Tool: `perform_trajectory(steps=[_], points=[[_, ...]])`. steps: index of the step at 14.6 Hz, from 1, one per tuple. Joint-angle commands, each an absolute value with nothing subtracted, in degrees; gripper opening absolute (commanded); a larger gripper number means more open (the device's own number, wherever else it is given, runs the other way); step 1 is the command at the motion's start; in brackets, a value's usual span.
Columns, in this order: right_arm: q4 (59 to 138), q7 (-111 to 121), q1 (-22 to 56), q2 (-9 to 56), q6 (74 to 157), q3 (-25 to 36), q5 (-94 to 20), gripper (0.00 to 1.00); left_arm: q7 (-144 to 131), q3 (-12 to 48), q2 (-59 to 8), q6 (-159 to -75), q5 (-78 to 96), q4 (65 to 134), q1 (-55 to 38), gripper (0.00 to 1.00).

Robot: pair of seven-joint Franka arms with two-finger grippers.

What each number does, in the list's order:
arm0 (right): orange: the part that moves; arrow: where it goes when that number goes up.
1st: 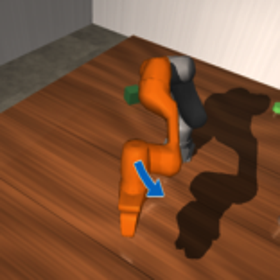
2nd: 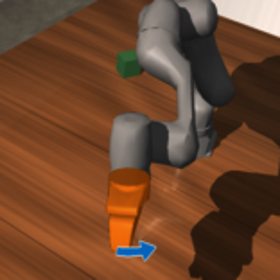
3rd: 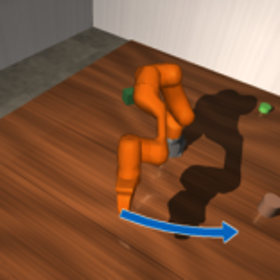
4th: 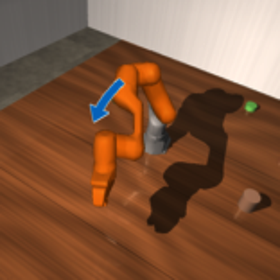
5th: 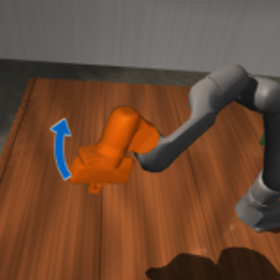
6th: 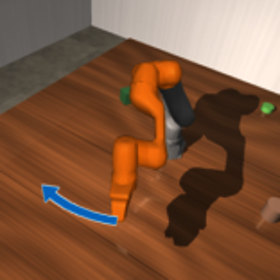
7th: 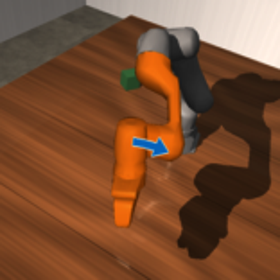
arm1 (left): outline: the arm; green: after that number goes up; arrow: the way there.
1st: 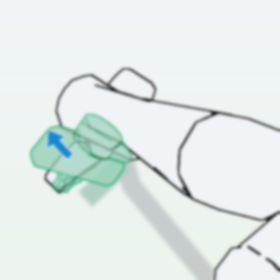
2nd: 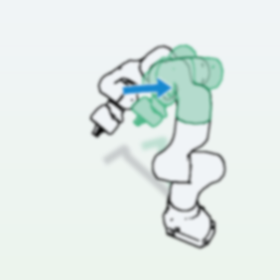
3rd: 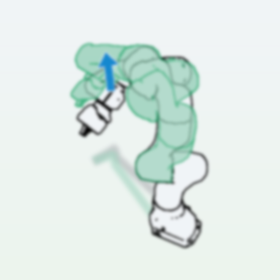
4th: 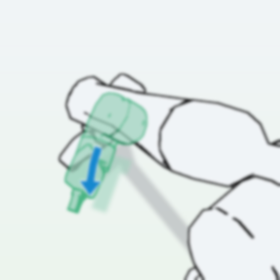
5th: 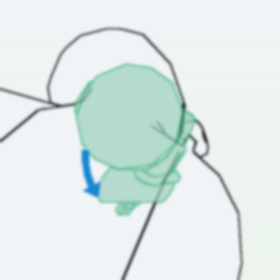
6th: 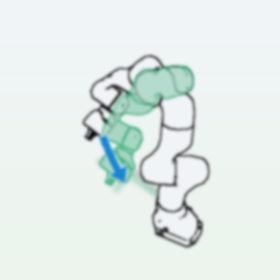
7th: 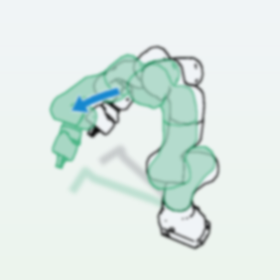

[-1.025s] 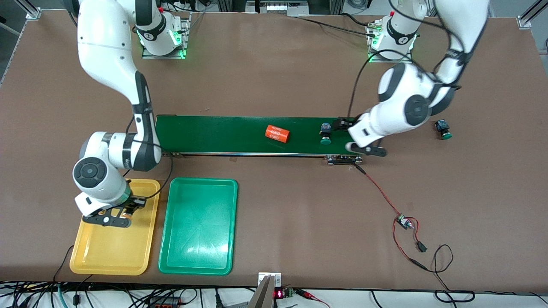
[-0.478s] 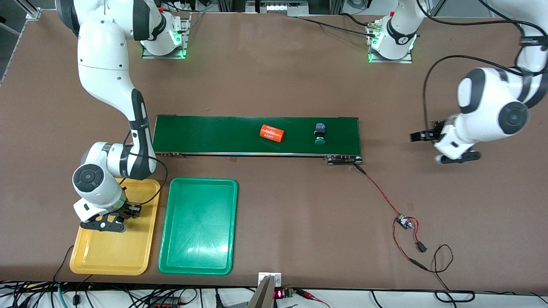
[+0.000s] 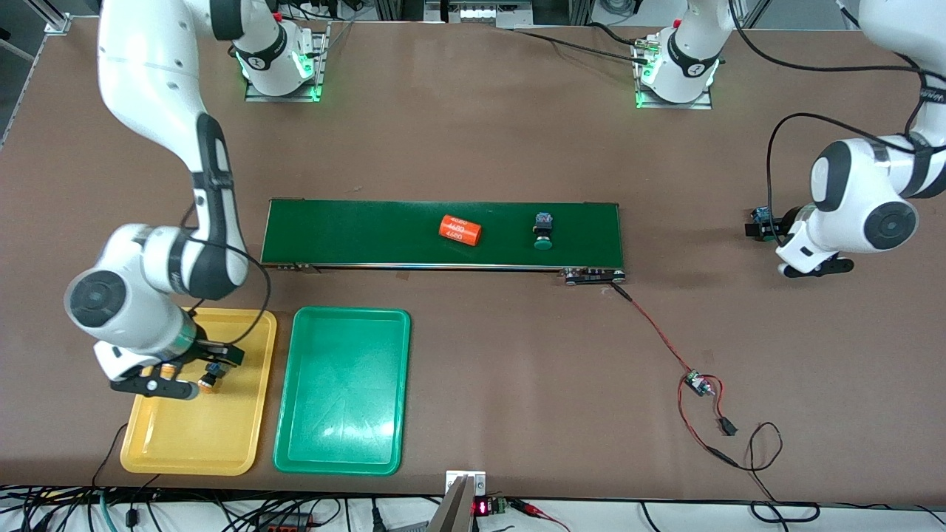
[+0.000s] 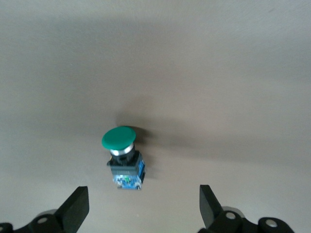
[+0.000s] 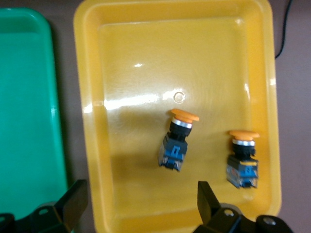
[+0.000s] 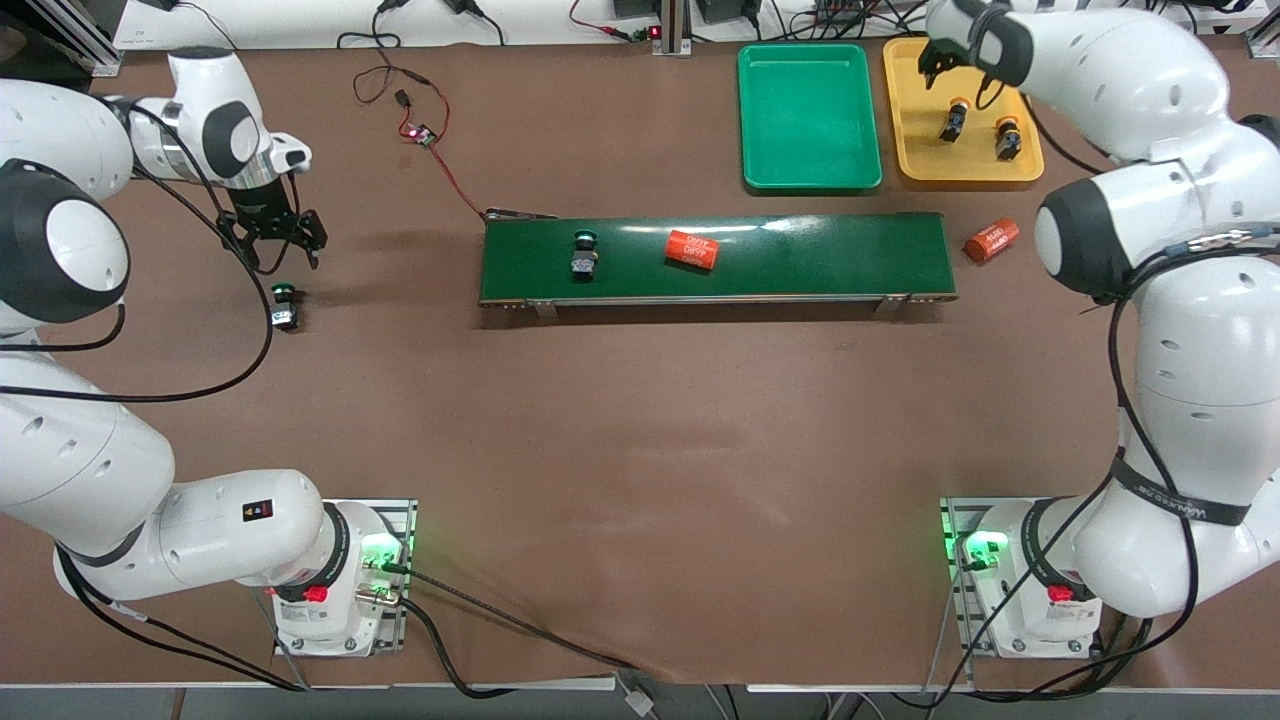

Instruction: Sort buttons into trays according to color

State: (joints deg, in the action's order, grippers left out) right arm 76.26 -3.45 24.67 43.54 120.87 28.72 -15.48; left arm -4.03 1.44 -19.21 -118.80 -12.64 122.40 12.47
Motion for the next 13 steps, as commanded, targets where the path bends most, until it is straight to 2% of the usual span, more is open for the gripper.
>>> perform_trajectory(steps=[1, 3, 7, 9, 10, 11, 13], points=[[77.7, -2.99, 24.44, 37.55, 116.99, 29.26, -16.08, 1.0, -0.11, -1.13, -20.12, -128.28, -14.33, 127.33, 12.22, 1.0], [77.7, -2.37, 23.99, 34.64, 115.41, 30.14, -14.69, 1.0, 5.07, -4.38, -21.7, -132.09, -14.41, 128.06, 12.22, 1.0], [77.7, -2.29, 24.43, 30.06, 111.64, 32.17, -14.06, 1.0, 6.33, -5.54, -22.58, -132.45, -14.41, 128.06, 12.3, 0.99], [77.7, -2.55, 25.13, 28.57, 109.35, 32.08, -13.71, 1.0, 6.33, -5.54, -23.46, -132.63, -13.8, 128.23, 12.3, 0.92], [77.7, -2.37, 25.48, 28.3, 108.29, 32.25, -13.71, 1.0, 6.33, -5.45, -23.47, -132.54, -13.62, 128.49, 12.39, 0.92], [77.61, -2.29, 25.58, 28.13, 107.41, 32.17, -13.8, 1.0, 6.33, -5.36, -23.47, -132.54, -13.54, 129.45, 12.83, 0.86], [77.52, -1.76, 25.58, 28.04, 105.13, 31.82, -14.06, 1.0, 6.33, -5.36, -23.38, -132.37, -13.45, 129.81, 13.27, 0.57]])
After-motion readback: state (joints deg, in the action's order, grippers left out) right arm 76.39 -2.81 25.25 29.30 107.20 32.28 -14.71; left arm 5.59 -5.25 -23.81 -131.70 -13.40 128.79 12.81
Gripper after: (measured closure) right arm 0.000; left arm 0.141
